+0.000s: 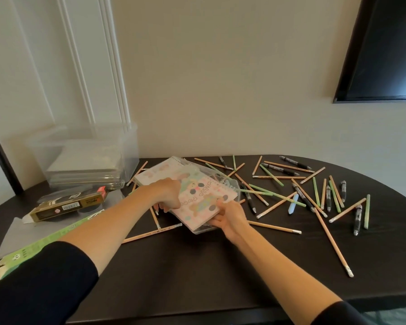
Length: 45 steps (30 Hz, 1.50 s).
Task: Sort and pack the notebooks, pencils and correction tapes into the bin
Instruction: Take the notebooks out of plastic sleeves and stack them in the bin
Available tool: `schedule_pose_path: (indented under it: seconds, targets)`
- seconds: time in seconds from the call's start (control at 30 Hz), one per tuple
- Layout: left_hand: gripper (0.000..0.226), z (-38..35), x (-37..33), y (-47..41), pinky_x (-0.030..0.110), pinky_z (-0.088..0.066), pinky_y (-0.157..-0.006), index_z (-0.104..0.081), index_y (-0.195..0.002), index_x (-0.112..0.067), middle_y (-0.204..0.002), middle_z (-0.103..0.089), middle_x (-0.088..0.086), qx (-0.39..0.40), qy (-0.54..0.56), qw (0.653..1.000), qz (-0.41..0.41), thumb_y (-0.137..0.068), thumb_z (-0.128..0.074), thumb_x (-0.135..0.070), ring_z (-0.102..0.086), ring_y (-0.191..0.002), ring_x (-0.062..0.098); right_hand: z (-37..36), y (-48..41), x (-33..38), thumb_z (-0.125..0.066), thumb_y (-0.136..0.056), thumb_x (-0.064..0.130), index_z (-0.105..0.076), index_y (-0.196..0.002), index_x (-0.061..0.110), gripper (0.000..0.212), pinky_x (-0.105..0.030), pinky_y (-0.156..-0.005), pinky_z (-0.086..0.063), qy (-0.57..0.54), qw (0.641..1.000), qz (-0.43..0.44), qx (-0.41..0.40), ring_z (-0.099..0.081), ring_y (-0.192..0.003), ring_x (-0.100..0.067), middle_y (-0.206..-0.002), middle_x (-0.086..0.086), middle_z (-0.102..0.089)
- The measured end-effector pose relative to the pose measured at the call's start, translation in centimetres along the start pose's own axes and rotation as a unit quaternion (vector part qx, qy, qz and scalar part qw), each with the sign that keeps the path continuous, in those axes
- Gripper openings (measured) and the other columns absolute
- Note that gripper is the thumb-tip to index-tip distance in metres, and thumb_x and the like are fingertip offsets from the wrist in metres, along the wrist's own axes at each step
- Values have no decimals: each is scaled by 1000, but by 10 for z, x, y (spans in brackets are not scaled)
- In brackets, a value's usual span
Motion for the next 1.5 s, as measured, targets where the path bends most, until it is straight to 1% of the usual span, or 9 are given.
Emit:
schedule_pose_path:
  seconds: [0.13,0.23,0.5,0.73,0.9,1.03,1.23,1.33,1.5]
  targets:
    - [50,2,-4,-7,27,-44,-67,-42,-130,-9,-93,-54,4,-82,-84,993,-14,-87,-54,-31,-54,-83,18,16,-4,20,-41,-95,6,-32,-135,5,42,-38,-61,-53,16,999,-44,8,-63,-80,-29,-95,-17,-62]
    - [54,-1,-18,-21,33,-38,-79,-30,-137,-13,-128,-42,9,-171,-64,983,-28,-91,-49,-34,-46,-113,27,18,-7,28,-37,-95,-4,-34,-132,7,39,-36,-55,-58,65,997,-12,27,-65,-76,-26,-109,-16,-59]
    - [30,3,-32,-48,32,-36,-93,-48,-122,-8,-126,-48,9,-286,45,952,-96,-95,-36,-7,-42,-117,24,7,-27,26,-39,-92,-10,-48,-117,7,32,-33,-49,-57,8,999,31,27,-70,-63,-26,-87,-12,-67]
    - [49,-3,-25,-65,29,-31,-99,-46,-124,-9,-127,-48,4,-255,44,960,-107,-81,-67,-13,-38,-125,23,-28,-53,14,-42,-91,-7,-36,-140,12,53,-41,-61,-58,-48,999,-6,4,-71,-74,-27,-112,-19,-63]
    - [28,0,-27,-68,29,-32,-95,-48,-122,-11,-123,-52,7,-296,92,946,-93,-96,-43,-20,-44,-117,22,-42,-60,11,-43,-92,-6,-40,-138,10,49,-36,-55,-57,-75,997,6,4,-71,-70,-24,-114,-17,-62]
    - [37,0,-32,-70,31,-32,-99,-45,-130,-15,-128,-51,6,-303,121,942,-79,-101,-24,-26,-46,-118,20,-51,-65,12,-42,-93,-1,-60,-116,8,30,-29,-52,-55,-81,996,18,-12,-70,-69,-19,-87,-9,-71]
    - [47,2,-34,-71,32,-26,-107,-21,-144,-9,-144,-35,10,-268,130,954,-36,-100,-34,-17,-34,-132,23,-51,-66,15,-44,-92,0,-66,-99,11,25,-26,-51,-54,-58,997,49,0,-70,-67,-17,-76,-6,-73]
    - [42,-2,-31,-73,38,-10,-112,-30,-142,-5,-149,-29,11,-246,200,945,-81,-101,-27,-15,-20,-138,27,-43,-66,14,-44,-91,-2,-64,-94,11,24,-31,-56,-57,-70,996,49,33,-71,-72,-21,-79,-7,-74]
    - [43,-15,-27,-89,35,-6,-114,-33,-143,-20,-153,-24,-3,-215,273,926,-146,-102,-21,-29,-10,-143,17,-40,-69,11,-43,-93,-1,-64,-94,16,27,-32,-58,-57,-86,994,55,46,-71,-78,-24,-87,-8,-73]
Point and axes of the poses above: each hand's wrist, its own y-axis away from the middle knuckle, its own z-axis out of the back of the hand, x = y × z, the point moved 2 cm from there along -y, towards the middle knuckle
